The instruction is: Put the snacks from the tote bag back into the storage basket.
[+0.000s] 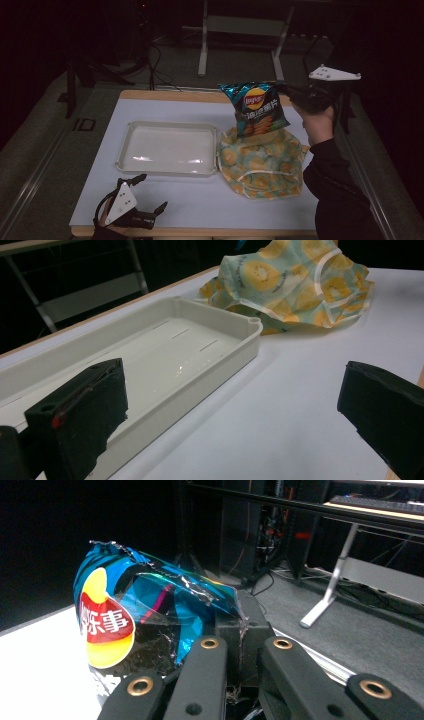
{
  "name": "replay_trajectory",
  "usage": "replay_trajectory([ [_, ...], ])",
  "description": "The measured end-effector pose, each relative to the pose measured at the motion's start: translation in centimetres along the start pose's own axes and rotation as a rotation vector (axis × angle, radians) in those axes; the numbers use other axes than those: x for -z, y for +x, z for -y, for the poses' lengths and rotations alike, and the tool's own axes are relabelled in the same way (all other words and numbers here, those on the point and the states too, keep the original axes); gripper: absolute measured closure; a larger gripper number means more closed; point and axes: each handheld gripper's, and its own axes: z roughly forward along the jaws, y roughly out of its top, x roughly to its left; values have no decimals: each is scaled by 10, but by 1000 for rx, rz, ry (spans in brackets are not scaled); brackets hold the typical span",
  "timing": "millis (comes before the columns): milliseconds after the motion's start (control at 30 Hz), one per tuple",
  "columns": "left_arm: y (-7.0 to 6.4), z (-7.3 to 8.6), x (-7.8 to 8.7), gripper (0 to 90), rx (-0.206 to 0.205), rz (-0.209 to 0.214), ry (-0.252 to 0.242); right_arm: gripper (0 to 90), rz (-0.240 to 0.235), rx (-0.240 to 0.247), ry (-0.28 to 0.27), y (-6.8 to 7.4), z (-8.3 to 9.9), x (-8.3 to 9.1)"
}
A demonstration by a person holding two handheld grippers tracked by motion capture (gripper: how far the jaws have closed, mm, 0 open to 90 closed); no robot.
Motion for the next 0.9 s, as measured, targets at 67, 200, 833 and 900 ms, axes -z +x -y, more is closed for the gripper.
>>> replay_trajectory([
  [67,0,0,-1,1,-2,1,0,900,-1,1,-2,5,0,-4],
  [200,0,0,-1,1,-3,3,-2,900,-16,-4,-14,14,1,-12],
  [833,1,-2,-2,1,-3,0,-13,900,-26,-12,-55,71,-2,-54],
  [900,1,-2,-2,1,-5,0,-12,900,-25,-14,-66,77,-3,-58],
])
